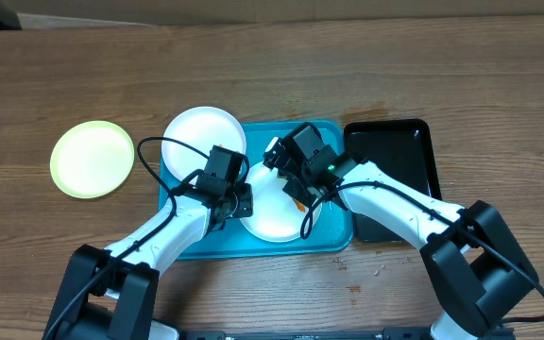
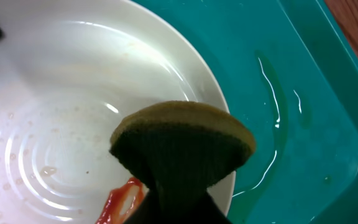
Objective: Clean dirty plates on tray and stack at the side
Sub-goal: 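Carry the sponge leftward onto the lower white plate with the right gripper, then scrub the lower white plate with the sponge while left gripper holds rim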
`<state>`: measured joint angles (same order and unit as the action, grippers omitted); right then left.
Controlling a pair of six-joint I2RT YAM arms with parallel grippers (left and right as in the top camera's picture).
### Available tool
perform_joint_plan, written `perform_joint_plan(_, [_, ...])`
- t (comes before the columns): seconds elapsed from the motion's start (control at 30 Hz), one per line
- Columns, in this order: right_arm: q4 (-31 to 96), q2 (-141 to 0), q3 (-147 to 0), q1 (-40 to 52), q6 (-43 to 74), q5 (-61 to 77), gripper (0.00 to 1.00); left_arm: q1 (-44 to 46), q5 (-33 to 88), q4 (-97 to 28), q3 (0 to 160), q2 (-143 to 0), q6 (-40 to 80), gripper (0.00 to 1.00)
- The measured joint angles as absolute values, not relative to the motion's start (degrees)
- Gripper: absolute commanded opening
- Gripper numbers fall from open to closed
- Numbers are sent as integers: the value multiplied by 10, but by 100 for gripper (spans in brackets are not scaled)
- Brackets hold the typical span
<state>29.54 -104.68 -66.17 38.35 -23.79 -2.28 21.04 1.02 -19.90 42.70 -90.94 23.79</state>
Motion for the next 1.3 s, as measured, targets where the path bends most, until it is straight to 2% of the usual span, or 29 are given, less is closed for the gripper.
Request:
perform_joint_plan(0.33, [298, -1047, -662, 383, -241, -23, 21, 210, 10, -202, 427, -910, 238, 16])
perform_joint_plan(0.63, [279, -1047, -649, 383, -242, -21, 40, 210, 10, -203, 427, -910, 238, 16])
perform_joint_plan(1.23, [249, -1058, -643, 383, -215, -26, 44, 210, 10, -203, 427, -910, 238, 16])
perform_joint_plan(1.27, [248, -1061, -643, 383, -215, -26, 42, 210, 10, -204, 427, -910, 238, 16])
perform_joint_plan(1.3, [249, -1067, -643, 383, -215, -26, 35, 210, 10, -204, 427, -910, 238, 16])
